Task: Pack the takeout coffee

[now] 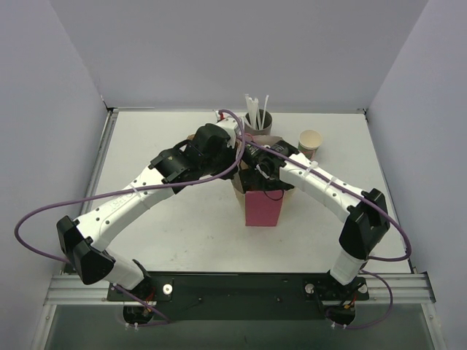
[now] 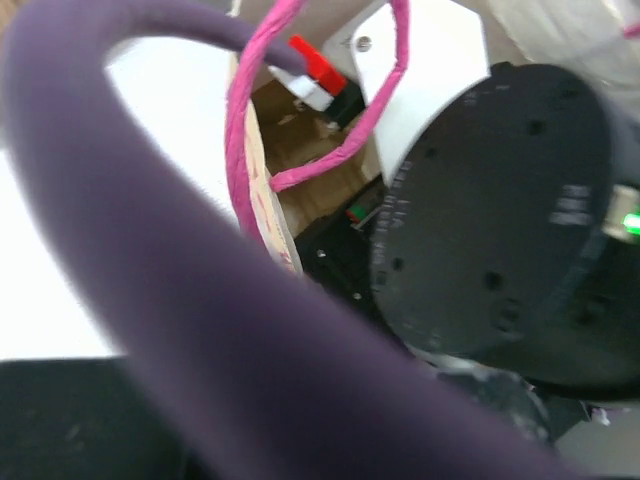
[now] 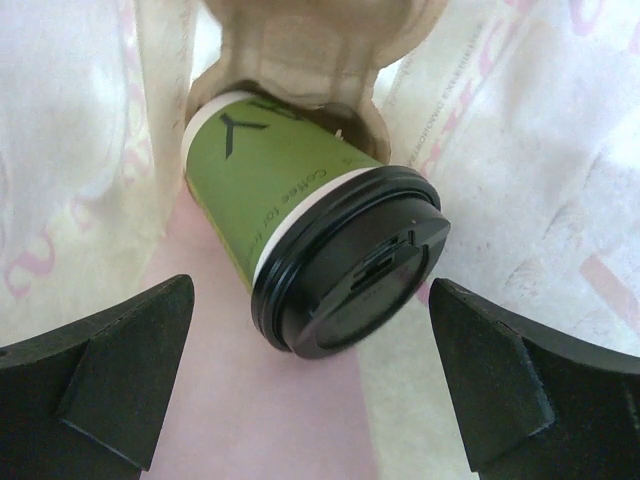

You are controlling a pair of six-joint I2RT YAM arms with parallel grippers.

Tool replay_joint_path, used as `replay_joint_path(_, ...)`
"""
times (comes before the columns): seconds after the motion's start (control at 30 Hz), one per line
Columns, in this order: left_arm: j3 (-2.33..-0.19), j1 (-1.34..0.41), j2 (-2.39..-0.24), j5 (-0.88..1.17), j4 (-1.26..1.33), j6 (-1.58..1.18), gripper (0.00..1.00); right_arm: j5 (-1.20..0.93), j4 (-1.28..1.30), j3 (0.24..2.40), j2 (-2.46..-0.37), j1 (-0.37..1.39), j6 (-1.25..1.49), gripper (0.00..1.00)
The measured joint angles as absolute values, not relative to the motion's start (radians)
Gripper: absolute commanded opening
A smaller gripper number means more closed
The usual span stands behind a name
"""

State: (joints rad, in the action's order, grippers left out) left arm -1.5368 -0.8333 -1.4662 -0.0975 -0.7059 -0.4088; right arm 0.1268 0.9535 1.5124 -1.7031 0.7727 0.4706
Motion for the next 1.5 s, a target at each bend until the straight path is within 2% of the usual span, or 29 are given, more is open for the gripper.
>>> replay_joint_path(0.37, -1.536, -0.823, -1.471, -0.217, -0.754, -0.402, 0.0, 0.108, 0.946, 1.512, -1.691, 0.761, 0.478, 0.98)
replay_joint_path(0.83, -1.571, -0.822, -1.474, -0.189, -0.748, -0.393, 0.0, 0.077, 0.963, 1.642, -1.691, 0.751, 0.531, 0.98)
replay_joint_path(1.5, -1.579, -0.822, -1.474, -0.154, -0.743, -0.373, 0.0, 0.066, 0.974, 1.691, -1.69, 0.754, 0.582, 0.97)
